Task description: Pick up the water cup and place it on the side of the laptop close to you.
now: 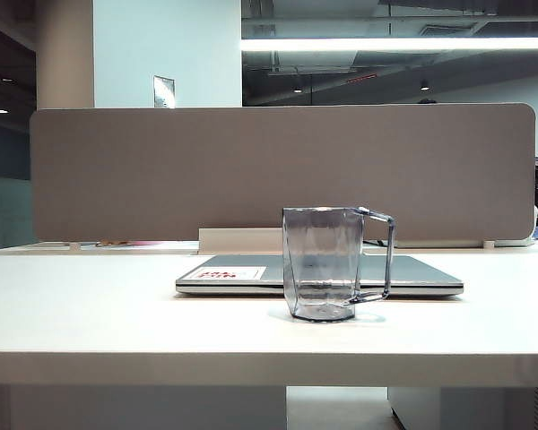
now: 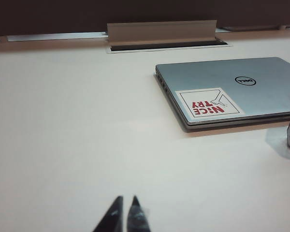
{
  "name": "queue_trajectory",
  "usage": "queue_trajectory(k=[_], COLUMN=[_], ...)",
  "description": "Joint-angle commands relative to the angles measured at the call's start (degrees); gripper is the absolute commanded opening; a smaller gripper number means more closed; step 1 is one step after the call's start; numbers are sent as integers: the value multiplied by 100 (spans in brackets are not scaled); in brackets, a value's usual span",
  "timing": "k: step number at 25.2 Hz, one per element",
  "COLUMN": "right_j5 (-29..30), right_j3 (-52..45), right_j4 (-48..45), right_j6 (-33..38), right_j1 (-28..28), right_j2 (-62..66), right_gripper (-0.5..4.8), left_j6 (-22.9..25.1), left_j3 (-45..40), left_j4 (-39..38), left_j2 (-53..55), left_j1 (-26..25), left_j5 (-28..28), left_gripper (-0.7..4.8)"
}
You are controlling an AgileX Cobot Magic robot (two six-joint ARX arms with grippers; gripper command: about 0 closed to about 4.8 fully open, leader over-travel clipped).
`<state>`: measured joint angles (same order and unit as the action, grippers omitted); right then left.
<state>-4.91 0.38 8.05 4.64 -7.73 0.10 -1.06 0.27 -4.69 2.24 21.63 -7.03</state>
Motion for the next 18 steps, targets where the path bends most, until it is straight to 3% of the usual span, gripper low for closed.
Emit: queue_trajectory(k=[1, 13, 18], right_j5=[15, 11, 13], right_j3=[-35, -35, -35], right_j4=[37, 155, 155], right_j6=[-17, -17, -20], right_j1=[-7, -4, -4], right_j2=[-11, -11, -11], right_gripper=[-8, -8, -8], left_j6=[2, 2, 2], left_j3=[17, 17, 17], left_j4=[79, 52, 50], left_j2=[0, -4, -57], left_j1=[4, 2, -415], left_j5=[42, 42, 181], left_gripper=[19, 21, 21])
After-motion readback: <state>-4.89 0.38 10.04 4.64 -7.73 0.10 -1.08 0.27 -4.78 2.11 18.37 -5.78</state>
